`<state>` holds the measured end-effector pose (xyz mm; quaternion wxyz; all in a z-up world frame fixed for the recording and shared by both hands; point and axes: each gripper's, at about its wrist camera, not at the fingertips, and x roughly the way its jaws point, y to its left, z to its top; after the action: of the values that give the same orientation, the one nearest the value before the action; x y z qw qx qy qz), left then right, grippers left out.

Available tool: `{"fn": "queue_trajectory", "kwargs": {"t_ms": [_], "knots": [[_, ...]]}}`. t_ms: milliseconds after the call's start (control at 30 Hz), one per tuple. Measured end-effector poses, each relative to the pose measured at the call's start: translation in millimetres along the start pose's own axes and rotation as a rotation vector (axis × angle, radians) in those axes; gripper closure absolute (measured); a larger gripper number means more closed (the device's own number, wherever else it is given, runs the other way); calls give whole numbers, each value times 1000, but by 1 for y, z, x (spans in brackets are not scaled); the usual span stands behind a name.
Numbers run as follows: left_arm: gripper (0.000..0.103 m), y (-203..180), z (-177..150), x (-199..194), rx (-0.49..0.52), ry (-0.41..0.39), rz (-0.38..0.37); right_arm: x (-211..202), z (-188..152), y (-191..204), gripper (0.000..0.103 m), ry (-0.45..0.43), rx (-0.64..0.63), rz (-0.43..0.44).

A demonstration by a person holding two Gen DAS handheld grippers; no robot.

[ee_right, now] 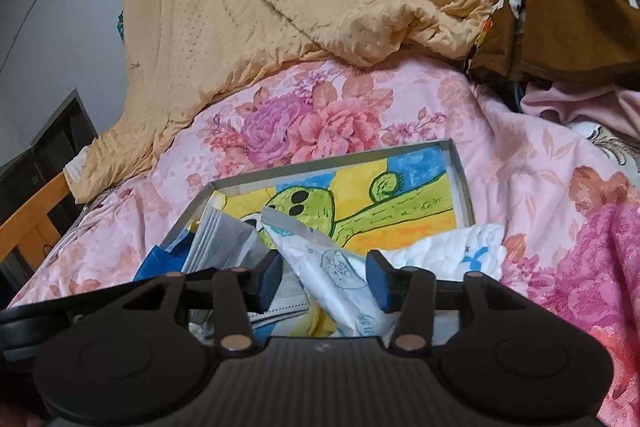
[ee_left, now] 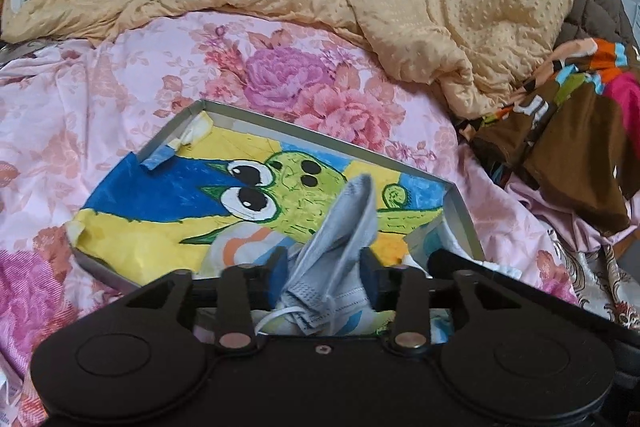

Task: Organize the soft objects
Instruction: 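Carry both items over the tray while the right tool opens, dropping the packet, then lower the grey mask into the tray and open the left tool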

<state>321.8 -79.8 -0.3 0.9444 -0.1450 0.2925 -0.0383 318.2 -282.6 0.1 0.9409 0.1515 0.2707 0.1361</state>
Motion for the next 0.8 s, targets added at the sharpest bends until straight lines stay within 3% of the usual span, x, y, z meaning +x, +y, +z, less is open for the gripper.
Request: {"fn": "queue_trajectory", "kwargs": {"t_ms": [200,567,700,800], "knots": [[43,11,0,-8,-48,-6,20,-4,3,-1,32,-10,-2,-6],[13,12,0,-42,-34,-128,96,-23,10,7,6,-48,-59,-45],[2,13,-1,-62,-25,-157,135,-41,12,11,3,-55,-70,-54],[1,16,-5,-81,-37,-154,148,-61,11,17,0,-67,-88,-60]]}}
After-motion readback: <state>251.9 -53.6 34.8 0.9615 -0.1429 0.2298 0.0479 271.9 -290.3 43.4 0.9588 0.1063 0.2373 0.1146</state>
